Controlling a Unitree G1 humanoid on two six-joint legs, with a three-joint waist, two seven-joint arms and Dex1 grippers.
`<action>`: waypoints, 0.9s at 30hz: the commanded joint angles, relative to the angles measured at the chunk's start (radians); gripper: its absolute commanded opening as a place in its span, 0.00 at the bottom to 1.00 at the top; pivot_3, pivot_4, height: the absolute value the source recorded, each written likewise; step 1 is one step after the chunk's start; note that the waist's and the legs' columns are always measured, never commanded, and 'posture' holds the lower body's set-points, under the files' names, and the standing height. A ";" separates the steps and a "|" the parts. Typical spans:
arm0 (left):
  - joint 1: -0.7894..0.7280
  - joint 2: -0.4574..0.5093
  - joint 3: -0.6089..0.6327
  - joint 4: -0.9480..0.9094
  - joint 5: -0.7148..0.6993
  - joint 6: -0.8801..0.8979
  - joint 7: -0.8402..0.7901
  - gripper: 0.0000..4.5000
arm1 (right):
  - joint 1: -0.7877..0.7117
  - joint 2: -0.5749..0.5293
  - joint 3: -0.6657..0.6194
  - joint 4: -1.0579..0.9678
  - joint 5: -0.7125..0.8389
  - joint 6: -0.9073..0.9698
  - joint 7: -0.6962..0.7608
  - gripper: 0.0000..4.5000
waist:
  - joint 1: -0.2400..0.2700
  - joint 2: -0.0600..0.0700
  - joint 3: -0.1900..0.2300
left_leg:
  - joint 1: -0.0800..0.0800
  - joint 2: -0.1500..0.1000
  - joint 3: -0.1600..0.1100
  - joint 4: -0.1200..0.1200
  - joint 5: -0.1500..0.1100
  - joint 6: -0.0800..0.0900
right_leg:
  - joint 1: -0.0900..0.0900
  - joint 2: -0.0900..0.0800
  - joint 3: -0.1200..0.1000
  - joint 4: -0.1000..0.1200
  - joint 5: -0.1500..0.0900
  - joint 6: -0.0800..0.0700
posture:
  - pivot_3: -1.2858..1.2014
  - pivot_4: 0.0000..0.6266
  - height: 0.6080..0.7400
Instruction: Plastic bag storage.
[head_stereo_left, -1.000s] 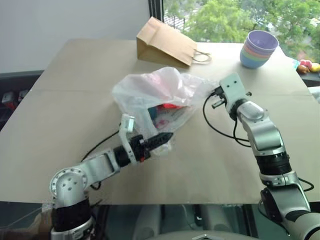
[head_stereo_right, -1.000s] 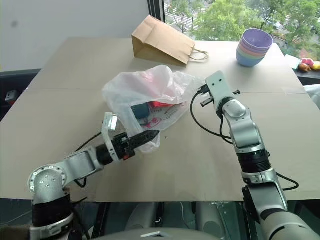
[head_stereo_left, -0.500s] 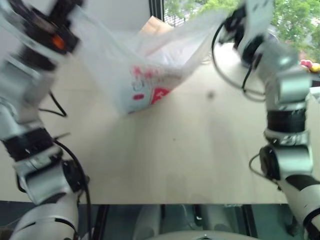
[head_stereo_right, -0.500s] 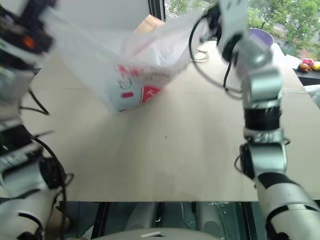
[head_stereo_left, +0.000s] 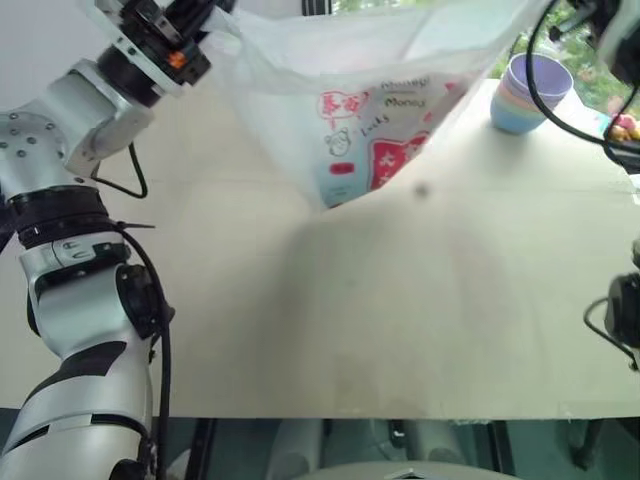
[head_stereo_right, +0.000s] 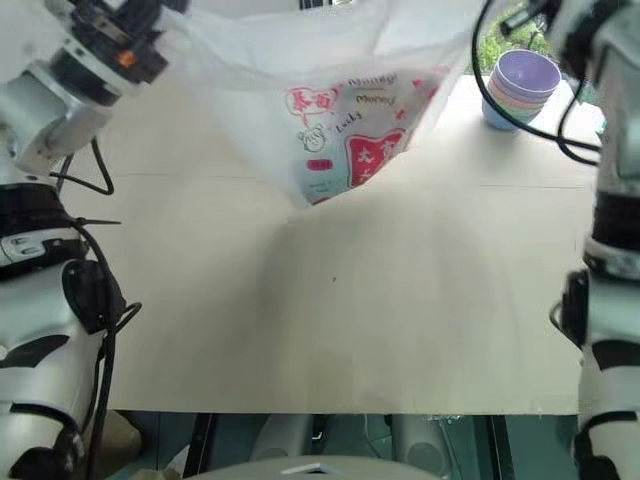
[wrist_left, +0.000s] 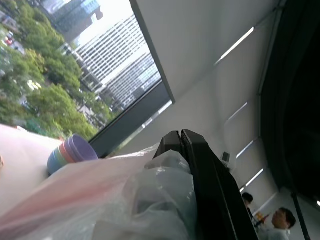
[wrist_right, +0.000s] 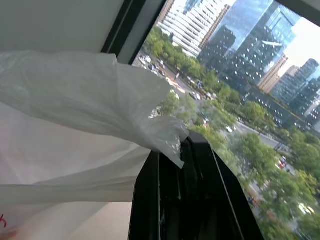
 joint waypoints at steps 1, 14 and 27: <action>0.037 0.022 -0.012 -0.112 0.063 0.034 -0.073 0.00 | 0.116 -0.028 -0.119 -0.303 0.057 0.209 -0.015 0.00 | -0.002 0.000 0.000 | 0.000 0.000 0.000 0.000 0.000 0.000 | 0.000 0.000 0.000 0.000 0.000 0.000 | 0.52 0.24 1.00; 0.643 -0.129 -0.229 -0.786 0.440 -0.177 -0.124 0.00 | 1.127 0.186 -0.080 -0.831 0.064 0.197 -0.074 0.00 | 0.019 0.001 -0.002 | 0.012 0.000 0.009 0.010 -0.002 0.004 | 0.007 0.001 0.009 0.011 -0.003 0.004 | 0.52 0.24 1.00; 0.915 -0.117 -0.343 -0.814 0.791 -0.461 -0.274 0.00 | 1.203 0.122 0.070 -0.393 -0.066 -0.315 -0.013 0.00 | 0.020 -0.002 -0.003 | 0.029 0.003 0.015 0.008 -0.002 0.005 | 0.019 0.003 0.014 0.009 -0.006 0.001 | 0.52 0.24 1.00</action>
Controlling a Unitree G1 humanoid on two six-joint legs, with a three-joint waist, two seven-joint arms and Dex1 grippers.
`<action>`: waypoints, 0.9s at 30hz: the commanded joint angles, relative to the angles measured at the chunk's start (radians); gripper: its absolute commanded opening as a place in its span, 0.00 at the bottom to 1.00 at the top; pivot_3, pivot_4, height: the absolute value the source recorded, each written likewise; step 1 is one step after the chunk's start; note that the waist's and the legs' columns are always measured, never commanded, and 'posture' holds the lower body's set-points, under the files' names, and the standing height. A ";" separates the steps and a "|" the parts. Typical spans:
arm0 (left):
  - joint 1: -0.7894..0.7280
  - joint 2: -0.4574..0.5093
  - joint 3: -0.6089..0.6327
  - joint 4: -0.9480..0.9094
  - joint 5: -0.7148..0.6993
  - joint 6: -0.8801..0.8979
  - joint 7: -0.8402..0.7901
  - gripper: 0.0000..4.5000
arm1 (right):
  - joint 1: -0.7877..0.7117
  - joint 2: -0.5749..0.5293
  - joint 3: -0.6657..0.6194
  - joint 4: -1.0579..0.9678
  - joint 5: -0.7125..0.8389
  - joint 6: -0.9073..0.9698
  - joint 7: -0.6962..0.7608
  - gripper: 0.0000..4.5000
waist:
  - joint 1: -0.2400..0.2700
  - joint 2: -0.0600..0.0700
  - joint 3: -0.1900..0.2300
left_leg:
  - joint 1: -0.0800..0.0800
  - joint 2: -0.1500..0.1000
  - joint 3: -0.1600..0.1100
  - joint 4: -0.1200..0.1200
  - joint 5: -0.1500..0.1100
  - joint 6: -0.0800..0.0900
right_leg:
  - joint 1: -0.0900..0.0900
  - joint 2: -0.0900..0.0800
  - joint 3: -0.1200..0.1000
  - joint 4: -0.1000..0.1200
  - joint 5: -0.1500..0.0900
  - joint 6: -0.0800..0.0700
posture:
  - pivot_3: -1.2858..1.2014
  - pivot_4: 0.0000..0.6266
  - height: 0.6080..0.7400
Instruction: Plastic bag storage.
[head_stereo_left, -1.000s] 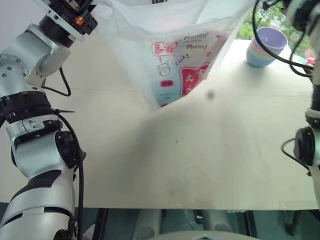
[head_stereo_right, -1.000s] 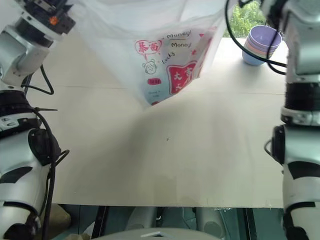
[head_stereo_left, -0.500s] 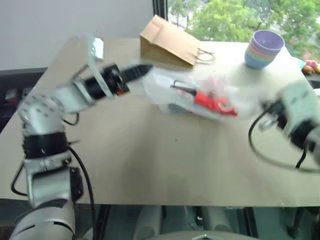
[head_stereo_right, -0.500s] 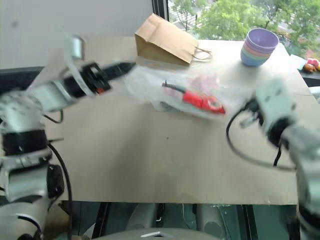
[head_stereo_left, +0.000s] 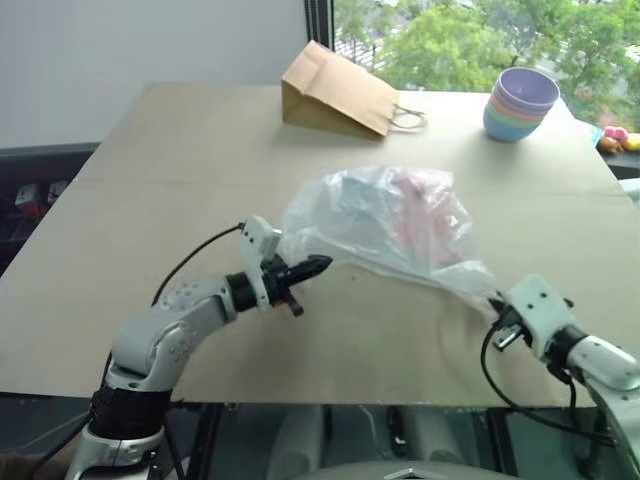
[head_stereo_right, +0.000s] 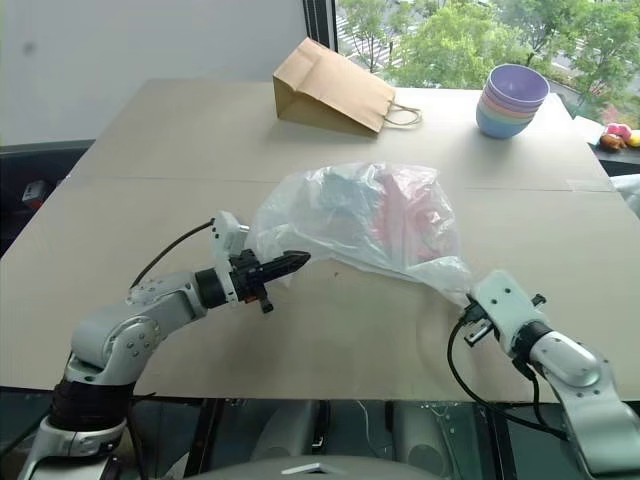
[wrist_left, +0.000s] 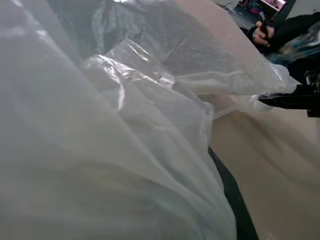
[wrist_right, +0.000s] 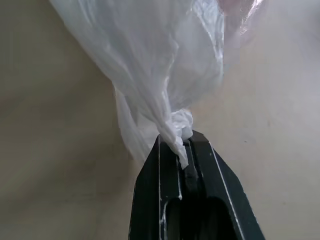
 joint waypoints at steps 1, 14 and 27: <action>-0.009 0.006 0.032 0.004 0.037 -0.062 -0.026 0.00 | -0.079 0.007 -0.014 0.034 0.004 -0.081 0.005 0.00 | -0.003 0.000 0.000 | 0.000 0.000 0.000 0.000 0.000 0.000 | 0.000 0.000 0.000 0.000 0.000 0.000 | 0.52 0.24 1.00; 0.264 0.075 0.225 -0.024 0.108 -0.304 -0.205 0.99 | 0.220 0.009 -0.413 -0.217 0.472 -0.079 0.249 1.00 | 0.003 0.000 0.000 | -0.002 0.005 0.003 -0.001 -0.004 0.005 | 0.000 0.001 0.000 -0.005 -0.003 0.001 | 0.52 0.24 1.00; 0.529 0.084 0.238 -0.088 0.187 -0.457 -0.292 0.99 | 0.179 -0.106 -0.554 0.132 0.422 -0.240 0.372 1.00 | 0.004 0.003 -0.002 | -0.001 0.010 0.009 -0.002 -0.006 0.007 | 0.000 -0.002 0.000 -0.011 -0.003 0.001 | 0.52 0.24 1.00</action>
